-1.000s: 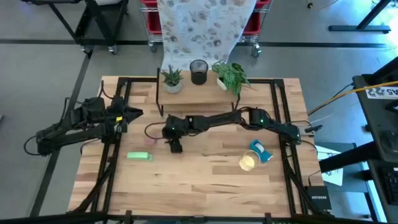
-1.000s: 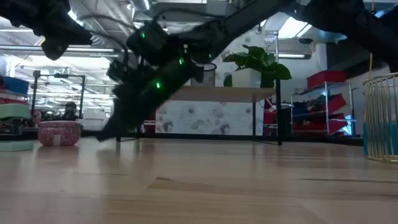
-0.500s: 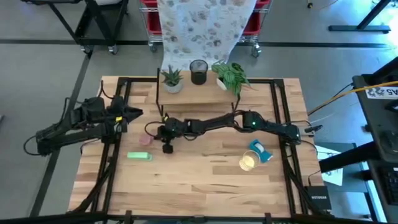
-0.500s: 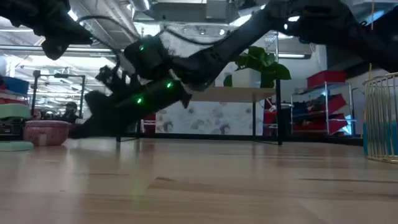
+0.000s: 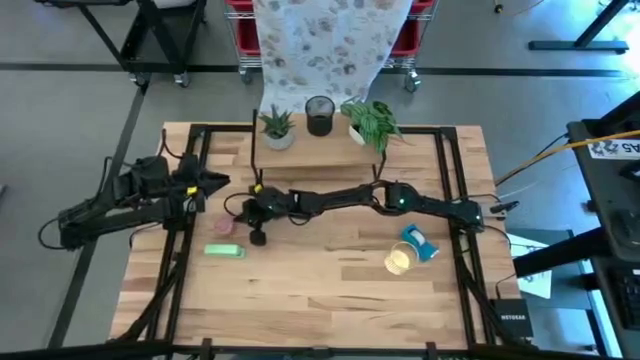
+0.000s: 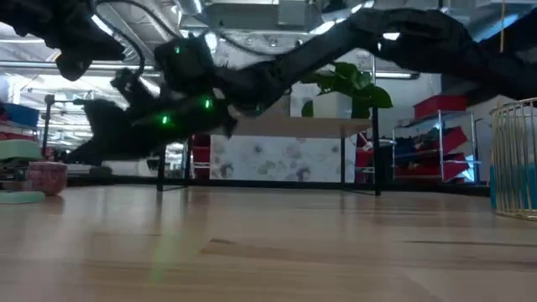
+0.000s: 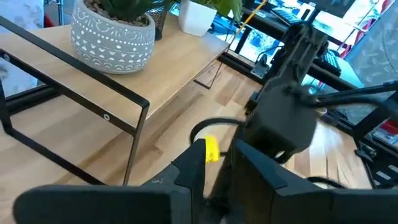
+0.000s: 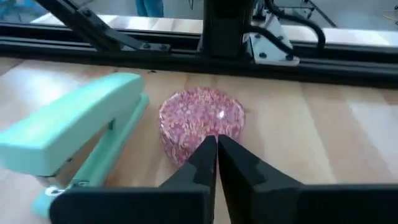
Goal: Stock shelves
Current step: Remove the left potted plant on the shelf
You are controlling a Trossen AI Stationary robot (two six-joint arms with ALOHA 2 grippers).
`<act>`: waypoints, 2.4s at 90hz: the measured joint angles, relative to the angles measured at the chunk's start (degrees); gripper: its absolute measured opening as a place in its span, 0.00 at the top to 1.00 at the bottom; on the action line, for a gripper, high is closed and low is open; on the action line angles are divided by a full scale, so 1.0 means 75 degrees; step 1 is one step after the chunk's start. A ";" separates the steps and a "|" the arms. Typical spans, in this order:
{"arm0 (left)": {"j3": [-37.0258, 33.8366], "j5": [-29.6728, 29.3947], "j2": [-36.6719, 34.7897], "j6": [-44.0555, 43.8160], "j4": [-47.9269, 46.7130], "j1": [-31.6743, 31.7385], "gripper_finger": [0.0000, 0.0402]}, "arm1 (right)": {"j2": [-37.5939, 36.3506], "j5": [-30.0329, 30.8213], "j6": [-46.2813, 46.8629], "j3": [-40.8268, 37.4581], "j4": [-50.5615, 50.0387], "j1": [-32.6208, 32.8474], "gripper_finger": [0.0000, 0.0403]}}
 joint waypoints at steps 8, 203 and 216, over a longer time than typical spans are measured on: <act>0.0000 0.0000 0.0001 -0.0027 -0.0005 0.0000 0.85 | -0.0542 0.0000 -0.0731 0.0011 -0.1310 0.0009 1.00; 0.2345 -0.0822 0.6808 0.4955 0.1796 0.2092 0.22 | -0.5443 0.1737 -0.0770 -0.4098 -0.3280 -0.2016 0.09; 0.2633 -0.0823 0.7130 0.5277 0.1687 0.2287 0.21 | -0.5357 0.1573 -0.0662 -0.4105 -0.2921 -0.2236 0.07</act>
